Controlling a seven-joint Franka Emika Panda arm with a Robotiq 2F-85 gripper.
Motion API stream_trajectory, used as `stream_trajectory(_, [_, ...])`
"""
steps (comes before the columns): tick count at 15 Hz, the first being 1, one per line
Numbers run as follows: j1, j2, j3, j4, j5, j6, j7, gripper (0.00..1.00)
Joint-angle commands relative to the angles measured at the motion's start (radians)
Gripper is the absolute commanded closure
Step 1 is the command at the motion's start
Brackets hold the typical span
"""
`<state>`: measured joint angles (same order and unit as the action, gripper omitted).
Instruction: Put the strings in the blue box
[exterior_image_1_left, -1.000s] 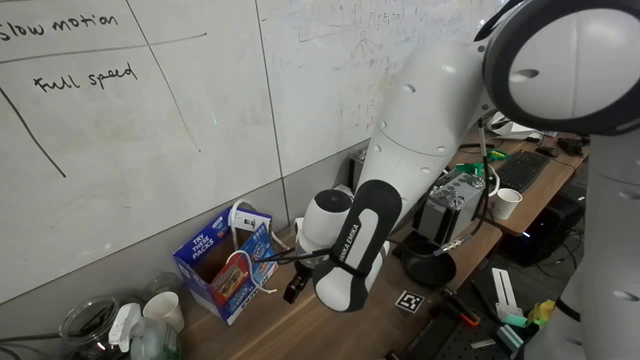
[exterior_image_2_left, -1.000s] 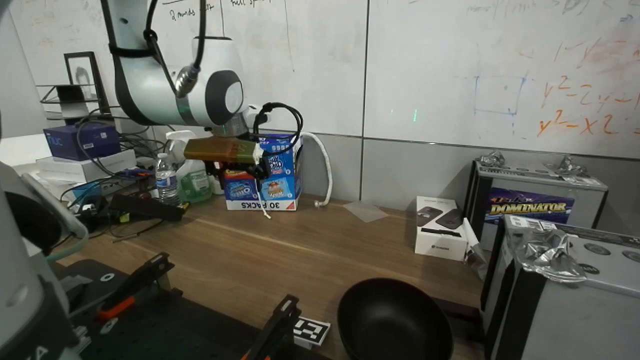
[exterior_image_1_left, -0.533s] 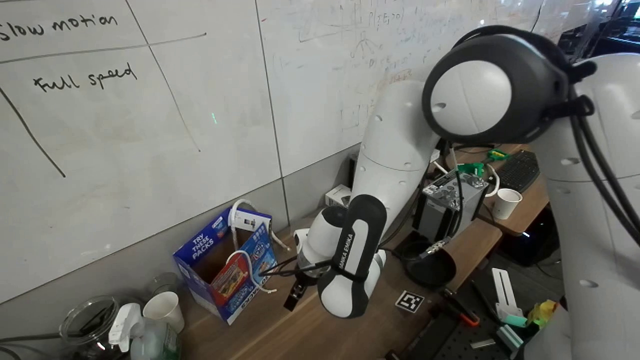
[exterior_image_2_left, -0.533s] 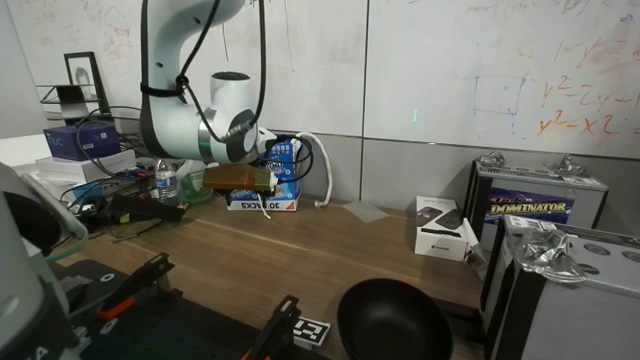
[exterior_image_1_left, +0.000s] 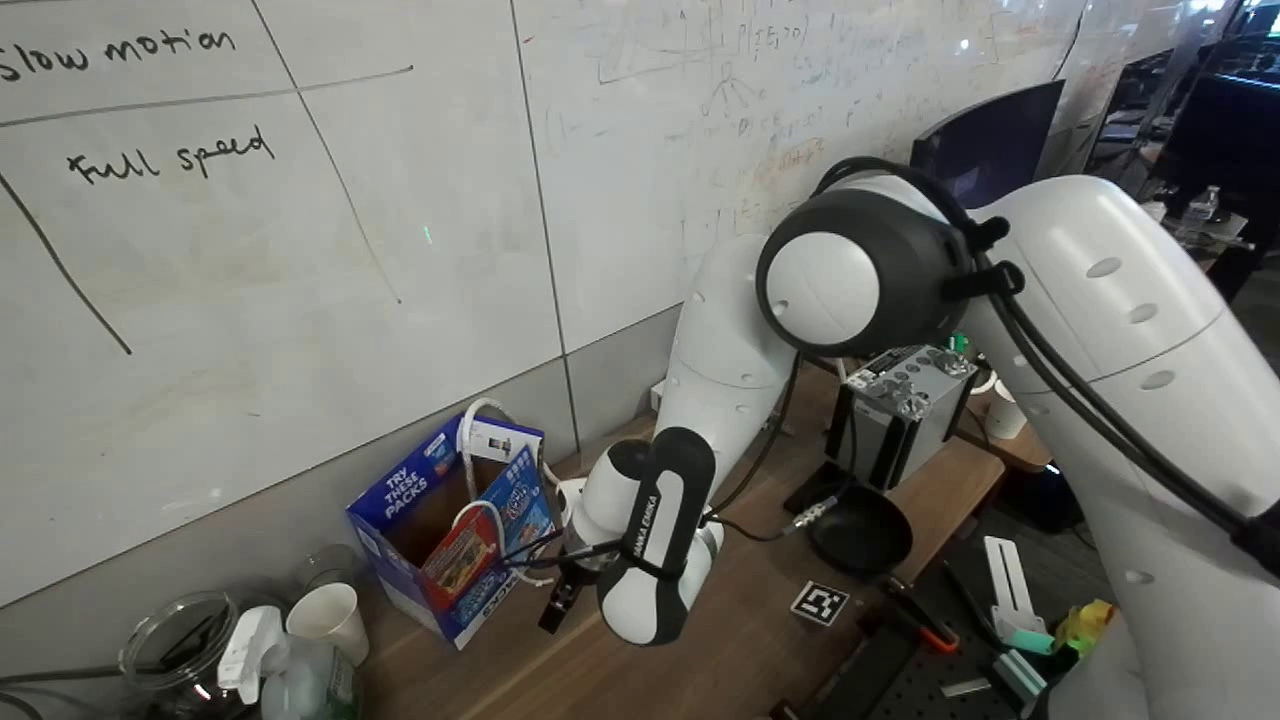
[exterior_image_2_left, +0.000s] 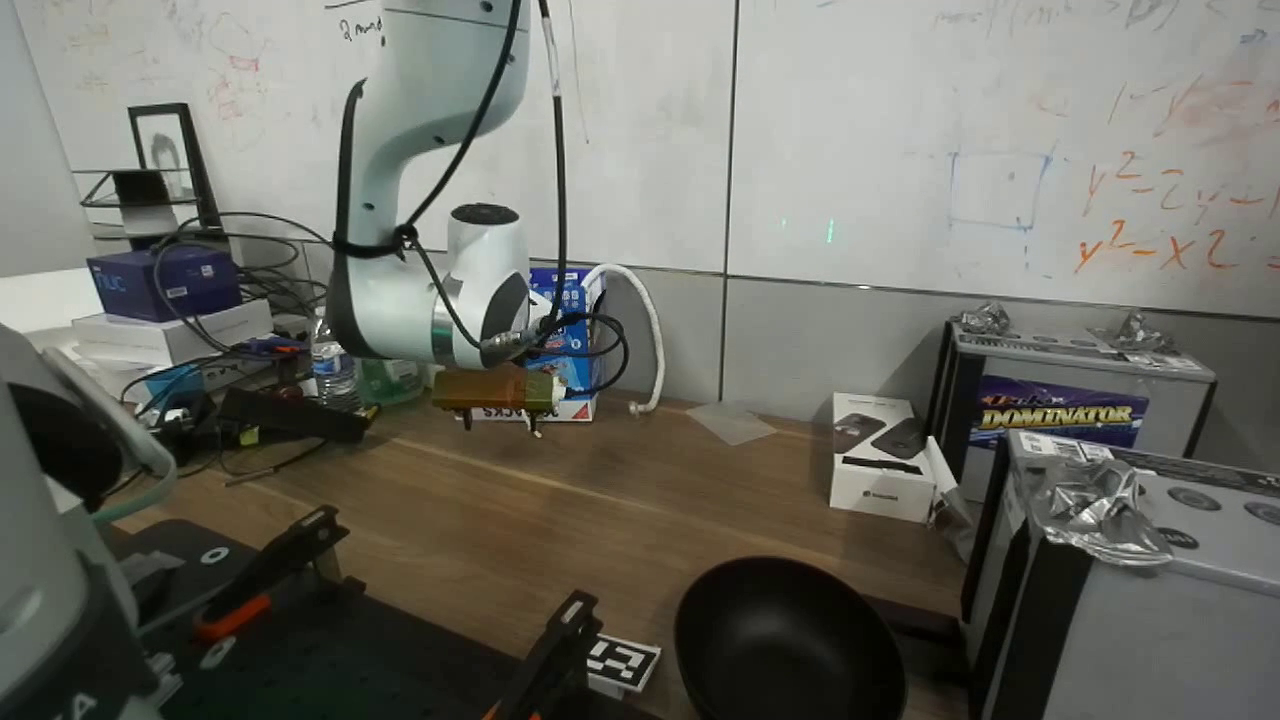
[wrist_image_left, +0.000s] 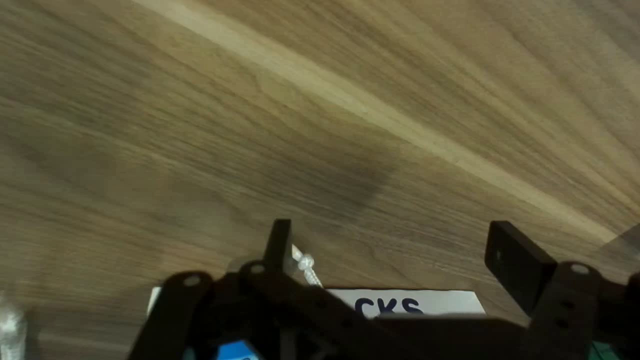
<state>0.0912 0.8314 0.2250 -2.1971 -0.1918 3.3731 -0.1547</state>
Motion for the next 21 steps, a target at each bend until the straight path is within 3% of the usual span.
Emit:
stream_trajectory(1, [0.029,0.065,-0.02,0.104,-0.016,0.008,-0.014,0.0])
stream_trajectory(9, [0.119,0.115,-0.105,0.19,-0.004,0.07,-0.026,0.0])
stream_trajectory(21, [0.135,0.169,-0.111,0.244,-0.006,0.115,-0.022,0.0])
